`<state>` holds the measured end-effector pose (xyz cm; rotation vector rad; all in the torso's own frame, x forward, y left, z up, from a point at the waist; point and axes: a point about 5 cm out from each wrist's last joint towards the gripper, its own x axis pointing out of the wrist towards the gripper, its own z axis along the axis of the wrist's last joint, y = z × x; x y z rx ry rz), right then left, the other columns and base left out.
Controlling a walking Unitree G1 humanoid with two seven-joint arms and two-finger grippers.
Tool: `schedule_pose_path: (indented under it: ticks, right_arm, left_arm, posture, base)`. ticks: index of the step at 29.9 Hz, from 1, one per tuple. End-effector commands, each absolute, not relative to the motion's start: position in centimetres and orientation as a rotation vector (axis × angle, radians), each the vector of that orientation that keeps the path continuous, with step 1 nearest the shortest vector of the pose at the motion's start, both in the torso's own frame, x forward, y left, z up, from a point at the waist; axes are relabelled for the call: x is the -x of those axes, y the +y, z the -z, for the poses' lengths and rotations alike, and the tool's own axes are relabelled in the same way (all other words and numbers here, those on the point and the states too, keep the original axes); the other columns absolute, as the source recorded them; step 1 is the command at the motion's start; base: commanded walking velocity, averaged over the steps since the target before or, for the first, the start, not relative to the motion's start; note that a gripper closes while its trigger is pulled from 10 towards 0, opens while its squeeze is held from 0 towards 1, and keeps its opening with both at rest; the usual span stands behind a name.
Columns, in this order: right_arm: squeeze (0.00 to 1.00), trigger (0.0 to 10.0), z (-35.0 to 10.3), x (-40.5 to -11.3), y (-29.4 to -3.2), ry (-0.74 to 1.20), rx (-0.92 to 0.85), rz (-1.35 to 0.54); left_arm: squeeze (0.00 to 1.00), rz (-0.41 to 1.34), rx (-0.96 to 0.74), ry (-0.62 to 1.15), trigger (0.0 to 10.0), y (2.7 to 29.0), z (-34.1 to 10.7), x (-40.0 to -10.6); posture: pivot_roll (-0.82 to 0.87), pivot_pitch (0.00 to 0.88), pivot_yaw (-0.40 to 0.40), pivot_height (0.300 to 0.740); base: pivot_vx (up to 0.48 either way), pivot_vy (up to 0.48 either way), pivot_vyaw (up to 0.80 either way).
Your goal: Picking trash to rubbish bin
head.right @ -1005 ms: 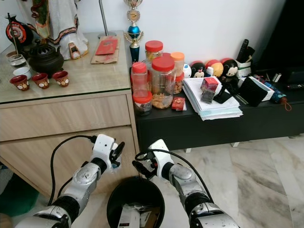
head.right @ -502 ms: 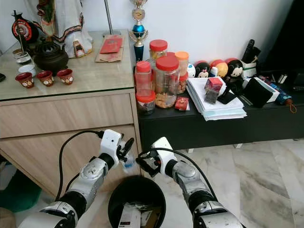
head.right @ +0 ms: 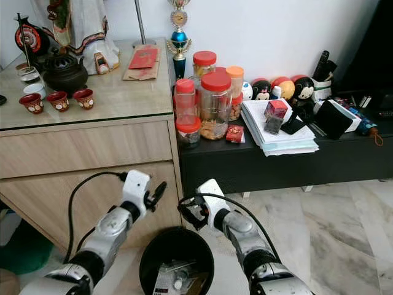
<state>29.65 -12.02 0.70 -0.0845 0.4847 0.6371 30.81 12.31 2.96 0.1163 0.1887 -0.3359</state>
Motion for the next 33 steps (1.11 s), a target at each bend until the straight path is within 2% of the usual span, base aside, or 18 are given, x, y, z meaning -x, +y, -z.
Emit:
schedule_pose_path:
  ticks: [1, 6, 10, 13, 14, 17, 22, 33]
  right_arm:
    - [0.0, 10.0, 0.0, -29.1, -12.2, 0.509, 0.081, -0.597]
    - [0.0, 10.0, 2.3, -26.9, -13.3, 0.603, 0.053, -0.485]
    - [0.0, 10.0, 6.3, -22.1, -15.3, 0.812, 0.025, -0.3]
    - [0.0, 10.0, 7.6, -19.9, -16.2, 0.893, -0.005, -0.212]
    - [0.0, 10.0, 8.5, -18.3, -16.7, 0.954, -0.024, -0.15]
    - [0.0, 10.0, 9.4, -16.4, -17.3, 1.022, -0.028, -0.091]
    - [0.0, 10.0, 9.7, -15.6, -17.5, 1.037, -0.027, -0.065]
    - [0.0, 10.0, 8.7, -17.9, -17.1, 0.975, -0.032, -0.054]
  left_arm:
    - [0.0, 0.28, -0.125, 0.265, 10.0, 13.6, -1.6, -29.9]
    - [0.0, 0.102, -0.18, 0.459, 10.0, 17.7, 2.1, -26.5]
    - [0.0, -0.109, -0.188, 0.727, 10.0, 22.6, 6.3, -19.8]
    - [0.0, -0.16, -0.182, 0.813, 10.0, 23.6, 7.4, -17.4]
    - [0.0, -0.183, -0.18, 0.875, 10.0, 24.0, 8.1, -15.8]
    - [0.0, -0.201, -0.182, 0.944, 10.0, 24.2, 8.8, -14.1]
    - [0.0, -0.207, -0.174, 0.966, 10.0, 24.1, 9.1, -13.5]
    - [0.0, -0.137, -0.181, 0.883, 10.0, 23.3, 8.0, -16.6]
  posture:
    - [0.04, 0.012, 0.03, 0.74]
    - [0.04, 0.014, 0.032, 0.74]
    - [0.05, 0.016, 0.038, 0.74]
    - [0.05, 0.012, 0.041, 0.74]
    - [0.05, 0.009, 0.042, 0.74]
    - [0.05, 0.005, 0.042, 0.74]
    - [0.05, 0.001, 0.043, 0.74]
    - [0.04, 0.0, 0.057, 0.74]
  base:
    - [0.0, 0.0, 0.0]
    - [0.0, 0.0, 0.0]
    - [0.0, 0.0, 0.0]
    - [0.0, 0.0, 0.0]
    - [0.0, 0.0, 0.0]
    - [0.0, 0.0, 0.0]
    - [0.0, 0.0, 0.0]
    - [0.0, 0.0, 0.0]
